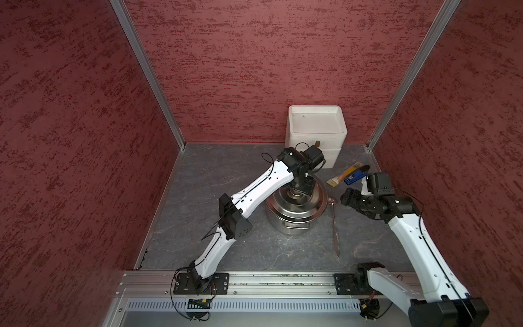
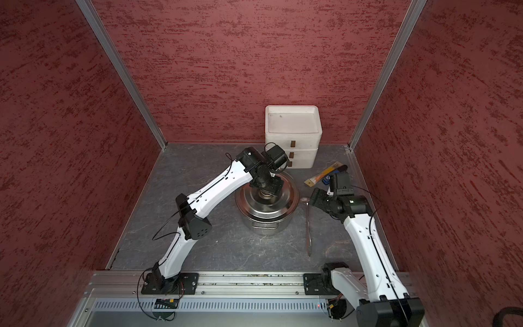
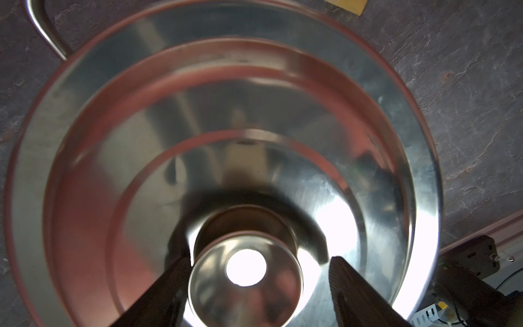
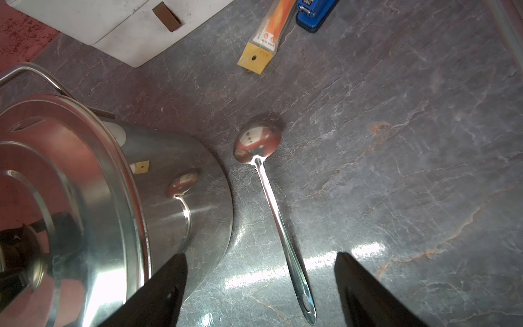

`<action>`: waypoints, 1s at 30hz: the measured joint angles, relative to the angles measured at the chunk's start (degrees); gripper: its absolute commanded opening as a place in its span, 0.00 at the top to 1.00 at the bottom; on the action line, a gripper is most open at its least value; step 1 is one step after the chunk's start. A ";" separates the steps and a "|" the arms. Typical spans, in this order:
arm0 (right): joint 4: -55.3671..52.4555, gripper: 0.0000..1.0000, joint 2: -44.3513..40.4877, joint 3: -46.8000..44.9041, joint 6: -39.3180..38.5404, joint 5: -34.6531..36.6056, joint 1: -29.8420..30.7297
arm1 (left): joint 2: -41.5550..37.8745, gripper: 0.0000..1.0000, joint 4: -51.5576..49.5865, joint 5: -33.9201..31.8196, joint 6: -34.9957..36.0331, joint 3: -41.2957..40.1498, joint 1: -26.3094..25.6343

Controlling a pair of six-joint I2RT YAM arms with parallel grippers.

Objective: Stir the soup with a spoon
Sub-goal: Pick up the lid from the pan.

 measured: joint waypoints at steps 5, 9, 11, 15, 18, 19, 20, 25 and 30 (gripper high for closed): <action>0.04 0.15 -0.83 -0.61 0.20 -0.02 0.00 | 0.04 0.30 -1.25 -1.86 0.92 0.00 -0.72; 0.07 0.16 -1.07 -0.68 0.31 -0.17 0.00 | 0.13 0.46 -1.51 -2.82 1.05 -0.02 -0.70; 0.07 0.17 -1.16 -0.68 0.46 -0.22 0.00 | 0.13 0.51 -1.51 -2.97 1.14 -0.02 -0.70; 0.07 0.17 -1.51 -0.72 0.68 -0.50 0.00 | 0.13 0.55 -1.44 -3.21 1.40 -0.02 -0.76; 0.04 0.17 -1.81 -0.92 0.94 -0.59 0.00 | 0.13 0.58 -1.40 -3.50 1.40 -0.02 -0.79; 0.04 0.17 -1.88 -1.01 1.03 -0.59 0.00 | 0.11 0.59 -1.31 -3.56 1.40 -0.02 -0.81; 0.04 0.17 -1.97 -1.05 1.05 -0.59 0.00 | 0.07 0.59 -1.27 -3.63 1.40 -0.02 -0.81; 0.07 0.17 -2.34 -1.33 1.22 -0.59 0.00 | -1.25 0.60 0.13 -3.80 1.27 -1.09 -0.66; 0.15 0.17 -2.34 -1.33 1.46 -0.59 -0.02 | -7.82 0.60 2.95 -5.73 0.46 -2.08 0.20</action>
